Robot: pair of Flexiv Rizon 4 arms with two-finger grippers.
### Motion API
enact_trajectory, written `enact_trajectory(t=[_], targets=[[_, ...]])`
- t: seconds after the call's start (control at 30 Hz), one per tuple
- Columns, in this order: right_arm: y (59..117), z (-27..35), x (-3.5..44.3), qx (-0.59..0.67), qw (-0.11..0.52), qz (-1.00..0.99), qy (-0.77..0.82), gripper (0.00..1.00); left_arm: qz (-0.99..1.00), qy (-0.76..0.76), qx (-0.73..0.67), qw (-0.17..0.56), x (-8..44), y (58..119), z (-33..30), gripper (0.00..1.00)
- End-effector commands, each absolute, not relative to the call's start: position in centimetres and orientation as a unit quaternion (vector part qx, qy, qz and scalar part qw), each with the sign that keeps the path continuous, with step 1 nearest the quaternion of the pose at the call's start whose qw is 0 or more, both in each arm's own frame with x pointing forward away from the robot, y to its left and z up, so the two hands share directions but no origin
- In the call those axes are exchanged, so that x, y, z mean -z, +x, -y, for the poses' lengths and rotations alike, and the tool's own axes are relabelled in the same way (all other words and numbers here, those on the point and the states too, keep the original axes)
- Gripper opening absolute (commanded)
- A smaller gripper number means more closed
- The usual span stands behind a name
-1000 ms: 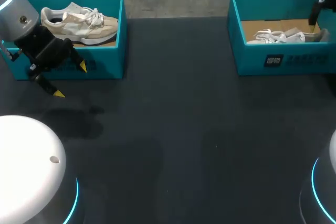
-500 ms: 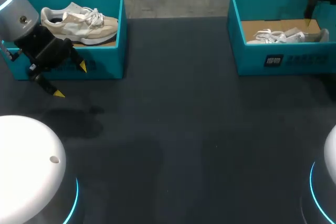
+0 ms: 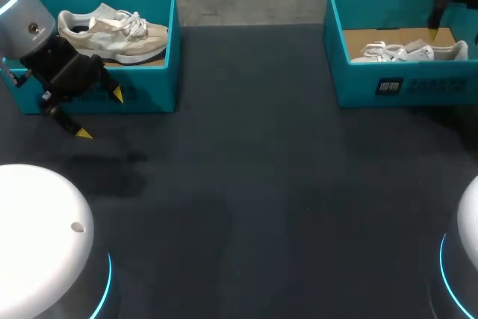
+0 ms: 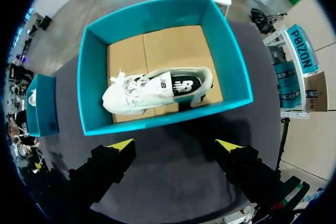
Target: Take the shoe out of the shoebox, open the shoe tongue, remove and reinsert the insole, then place the shoe into the shoebox
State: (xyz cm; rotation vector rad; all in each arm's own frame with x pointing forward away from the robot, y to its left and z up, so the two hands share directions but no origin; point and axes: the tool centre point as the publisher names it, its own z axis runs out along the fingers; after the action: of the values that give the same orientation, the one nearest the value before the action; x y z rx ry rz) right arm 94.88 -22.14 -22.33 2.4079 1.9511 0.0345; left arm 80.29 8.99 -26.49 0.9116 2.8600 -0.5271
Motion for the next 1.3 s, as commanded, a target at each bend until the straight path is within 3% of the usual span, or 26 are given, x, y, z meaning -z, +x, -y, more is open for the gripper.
enact_trajectory(t=[0.03, 0.4, 0.9, 1.13, 1.3], targets=[[94.6, 22.2, 22.3, -0.014, 0.023, -0.629, 0.777, 1.00, -0.938, 0.299, 0.171, 0.045, 26.4, 80.3, -9.0, 1.00], [94.6, 22.2, 22.3, -0.014, 0.023, -0.629, 0.777, 1.00, -0.931, 0.319, 0.161, 0.072, 25.6, 80.5, -9.9, 1.00], [94.6, 22.2, 22.3, -0.014, 0.023, -0.629, 0.777, 1.00, -0.823, 0.538, 0.164, 0.082, 20.1, 87.8, -16.0, 1.00], [94.6, 22.2, 22.3, -0.014, 0.023, -0.629, 0.777, 1.00, -0.791, 0.576, 0.176, 0.110, 18.1, 92.7, -19.3, 1.00], [94.6, 22.2, 22.3, -0.014, 0.023, -0.629, 0.777, 1.00, -0.791, 0.576, 0.176, 0.110, 18.1, 92.7, -19.3, 1.00]])
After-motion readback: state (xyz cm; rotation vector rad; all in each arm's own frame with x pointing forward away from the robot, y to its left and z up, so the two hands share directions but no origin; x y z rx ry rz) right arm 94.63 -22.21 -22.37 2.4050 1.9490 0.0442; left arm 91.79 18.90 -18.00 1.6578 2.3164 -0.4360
